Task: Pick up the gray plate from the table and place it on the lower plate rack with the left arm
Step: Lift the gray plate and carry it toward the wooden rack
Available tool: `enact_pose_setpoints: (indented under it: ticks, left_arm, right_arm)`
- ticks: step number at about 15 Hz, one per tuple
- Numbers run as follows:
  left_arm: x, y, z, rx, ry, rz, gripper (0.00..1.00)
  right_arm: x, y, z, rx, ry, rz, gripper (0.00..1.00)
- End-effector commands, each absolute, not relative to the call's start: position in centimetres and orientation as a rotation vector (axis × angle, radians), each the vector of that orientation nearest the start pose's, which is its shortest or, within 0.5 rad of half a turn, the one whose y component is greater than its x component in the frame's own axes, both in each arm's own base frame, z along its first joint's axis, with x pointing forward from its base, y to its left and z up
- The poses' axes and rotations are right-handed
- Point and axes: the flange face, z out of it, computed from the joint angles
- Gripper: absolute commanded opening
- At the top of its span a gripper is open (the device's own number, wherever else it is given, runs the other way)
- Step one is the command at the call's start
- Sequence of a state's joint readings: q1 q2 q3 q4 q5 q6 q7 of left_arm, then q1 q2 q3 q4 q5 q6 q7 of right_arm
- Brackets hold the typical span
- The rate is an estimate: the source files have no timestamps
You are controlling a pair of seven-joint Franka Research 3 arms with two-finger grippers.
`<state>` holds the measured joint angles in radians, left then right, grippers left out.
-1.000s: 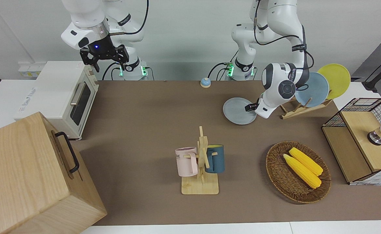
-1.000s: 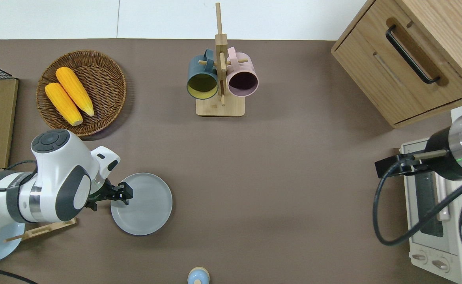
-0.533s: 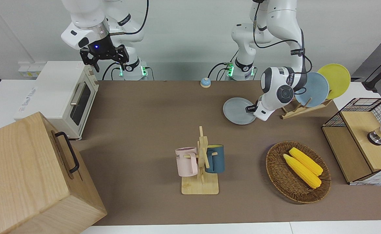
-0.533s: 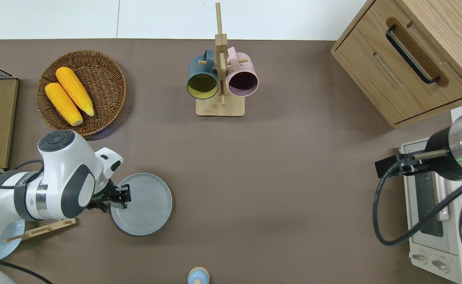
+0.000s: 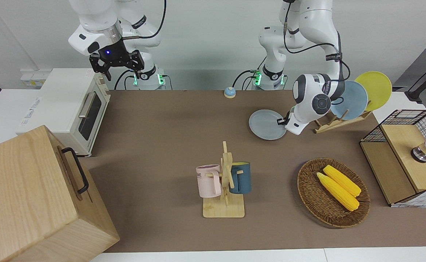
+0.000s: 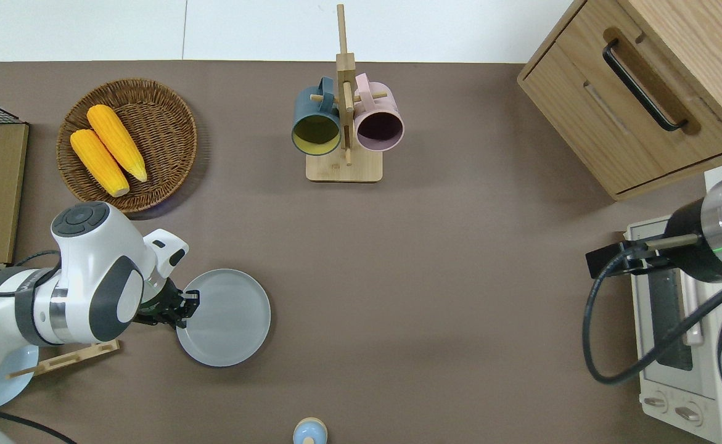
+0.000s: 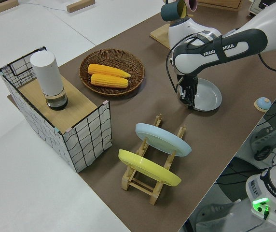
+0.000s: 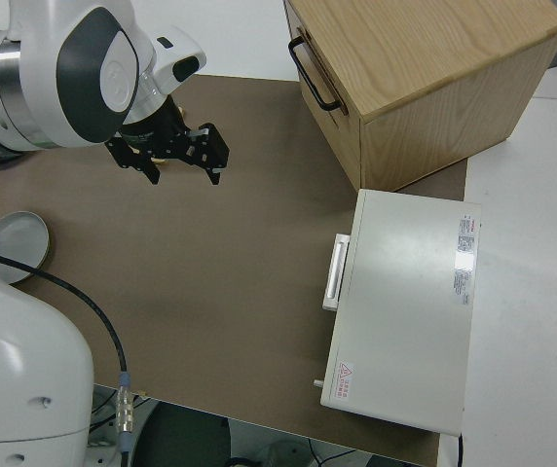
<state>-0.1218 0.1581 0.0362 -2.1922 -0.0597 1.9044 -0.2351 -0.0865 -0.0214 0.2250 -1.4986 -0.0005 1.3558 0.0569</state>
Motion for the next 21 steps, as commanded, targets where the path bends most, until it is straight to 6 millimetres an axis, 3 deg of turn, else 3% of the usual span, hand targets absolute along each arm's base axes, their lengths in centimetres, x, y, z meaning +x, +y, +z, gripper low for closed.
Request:
enact_pose_setpoints:
  ticks: [1, 7, 12, 21]
  left_arm:
    - [50.7, -4.5, 30.7, -3.037, -0.297, 0.672, 0.0]
    - [52.3, -3.2, 34.9, -3.022, -0.304, 0.715, 0.0]
    - [53.2, -1.0, 38.2, -2.999, -0.38, 0.738, 0.0]
    - [52.4, 2.3, 42.4, -2.67, -0.433, 0.697, 0.0]
  right_arm:
    - [51.7, 7.1, 65.6, -3.149, -0.123, 0.198, 0.987]
    - [51.7, 7.0, 65.6, -3.148, -0.121, 0.198, 0.99]
    - [51.7, 7.0, 65.6, -3.148, -0.121, 0.198, 0.987]
    - [51.7, 7.1, 65.6, -3.148, -0.123, 0.198, 0.99]
